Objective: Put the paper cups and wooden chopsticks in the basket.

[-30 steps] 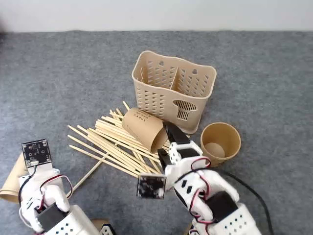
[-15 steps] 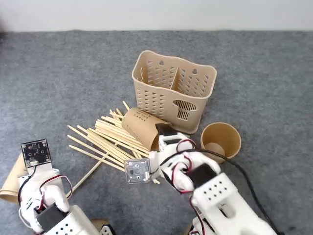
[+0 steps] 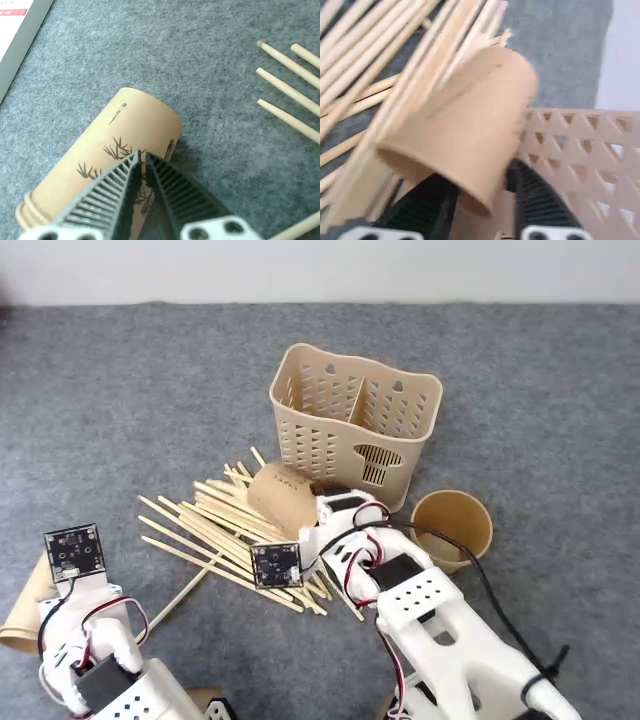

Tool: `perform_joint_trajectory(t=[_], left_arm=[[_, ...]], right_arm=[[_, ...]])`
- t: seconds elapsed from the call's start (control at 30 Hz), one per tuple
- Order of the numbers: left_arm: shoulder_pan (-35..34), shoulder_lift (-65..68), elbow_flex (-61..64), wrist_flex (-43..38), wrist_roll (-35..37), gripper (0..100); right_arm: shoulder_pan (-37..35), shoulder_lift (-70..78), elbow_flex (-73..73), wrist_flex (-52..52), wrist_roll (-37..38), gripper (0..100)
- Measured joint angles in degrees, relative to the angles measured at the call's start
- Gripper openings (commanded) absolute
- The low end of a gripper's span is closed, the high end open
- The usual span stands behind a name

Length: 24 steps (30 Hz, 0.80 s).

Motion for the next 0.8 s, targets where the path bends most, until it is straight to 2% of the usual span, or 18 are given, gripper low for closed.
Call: perform_joint_trajectory(t=[0.23, 0.33, 0.53, 0.8], left_arm=[[0.0, 0.0, 0.0, 0.0, 0.0, 2], [0.0, 0.0, 0.0, 0.0, 0.0, 2], [0.0, 0.0, 0.0, 0.0, 0.0, 2], [0.0, 0.0, 0.0, 0.0, 0.0, 2]], right_arm=[[0.0, -0.9, -0.1, -1.4, 0.1, 0.9], [0.0, -3.4, -1.8, 2.5, -1.7, 0.9], [0.0, -9.6, -13.1, 21.7, -14.7, 0.9], [0.4, -14.7, -33.0, 53.1, -25.7, 0.9]])
